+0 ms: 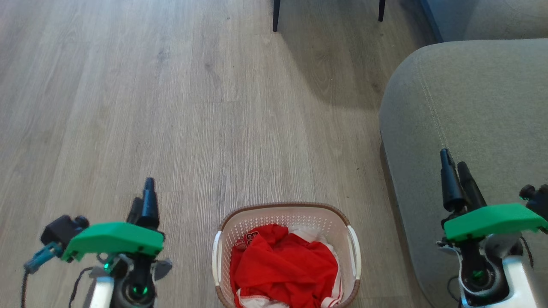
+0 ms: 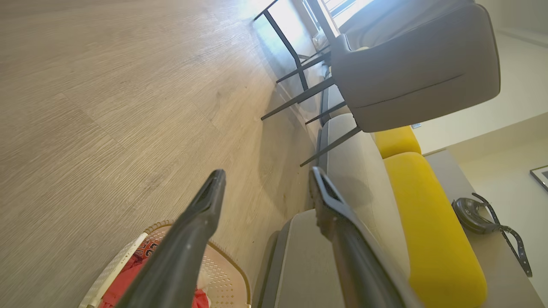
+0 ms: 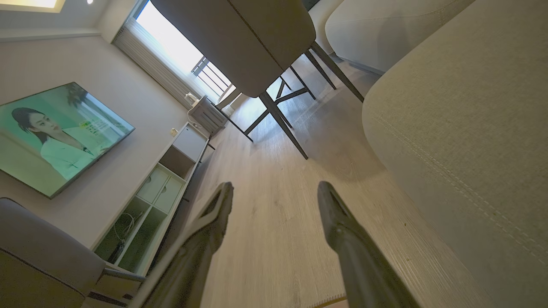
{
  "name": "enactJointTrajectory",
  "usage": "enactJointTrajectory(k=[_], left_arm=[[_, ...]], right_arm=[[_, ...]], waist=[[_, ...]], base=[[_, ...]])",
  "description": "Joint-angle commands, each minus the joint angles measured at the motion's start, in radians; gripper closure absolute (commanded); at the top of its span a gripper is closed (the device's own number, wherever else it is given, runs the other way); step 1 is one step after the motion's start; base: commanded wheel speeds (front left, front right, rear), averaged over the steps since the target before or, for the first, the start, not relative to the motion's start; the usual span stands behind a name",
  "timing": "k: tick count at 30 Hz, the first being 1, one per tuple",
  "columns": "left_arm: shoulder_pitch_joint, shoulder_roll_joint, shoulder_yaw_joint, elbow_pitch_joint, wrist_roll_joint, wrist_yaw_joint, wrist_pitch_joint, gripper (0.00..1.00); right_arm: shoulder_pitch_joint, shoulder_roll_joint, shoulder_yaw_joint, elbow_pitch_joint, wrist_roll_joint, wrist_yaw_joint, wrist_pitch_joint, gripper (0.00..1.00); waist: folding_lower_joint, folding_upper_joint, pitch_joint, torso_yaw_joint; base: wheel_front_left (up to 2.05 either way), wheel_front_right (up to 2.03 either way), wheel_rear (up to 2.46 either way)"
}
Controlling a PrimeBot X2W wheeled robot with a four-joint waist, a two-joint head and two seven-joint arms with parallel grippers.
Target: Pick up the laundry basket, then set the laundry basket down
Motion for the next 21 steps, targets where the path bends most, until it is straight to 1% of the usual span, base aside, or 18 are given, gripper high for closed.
enactJointTrajectory(k=[1,4,6,11,14,15,19,21], left_arm=[[-0.046,0.011,0.002,-0.030,0.031,-0.012,-0.012,0.00],[-0.048,0.011,-0.020,-0.014,0.075,-0.040,-0.021,0.00],[-0.052,0.011,-0.035,-0.001,0.130,-0.055,-0.027,0.00],[-0.060,0.012,-0.064,0.004,0.233,-0.027,-0.041,0.00],[-0.070,0.021,-0.088,0.008,0.301,0.001,-0.050,0.00],[-0.070,0.021,-0.088,0.008,0.301,0.001,-0.050,0.00],[-0.080,0.035,-0.133,0.000,0.341,-0.004,-0.062,0.00],[-0.076,0.036,-0.151,0.026,0.340,-0.025,-0.068,0.00]], right_arm=[[-0.050,-0.015,0.014,-0.045,-0.037,0.003,-0.013,0.00],[-0.044,-0.016,0.024,-0.043,-0.078,0.003,-0.022,0.00],[-0.030,-0.012,0.017,-0.018,-0.101,0.003,-0.028,0.00],[-0.039,-0.016,0.049,-0.014,-0.182,0.003,-0.043,0.00],[-0.045,-0.027,0.074,-0.015,-0.230,0.003,-0.051,0.00],[-0.045,-0.027,0.074,-0.015,-0.230,0.003,-0.051,0.00],[-0.048,-0.040,0.102,-0.012,-0.294,0.004,-0.063,0.00],[-0.044,-0.039,0.112,-0.005,-0.306,0.004,-0.069,0.00]], waist=[[-0.0001,-0.0001,-0.001,0.000],[-0.0001,-0.0001,-0.003,0.001],[-0.0001,-0.0001,-0.005,0.000],[-0.0001,-0.0001,-0.003,-0.002],[-0.0001,-0.0001,-0.002,-0.005],[-0.0001,-0.0001,-0.002,-0.005],[-0.0001,-0.0001,-0.001,-0.007],[-0.0001,-0.0001,-0.003,-0.007]], base=[[0.00,0.00,0.00],[0.00,0.00,0.00],[0.00,0.00,0.00],[0.00,0.00,0.00],[0.00,0.00,0.00],[0.00,0.00,0.00],[0.00,0.00,0.00],[0.00,0.00,0.00]])
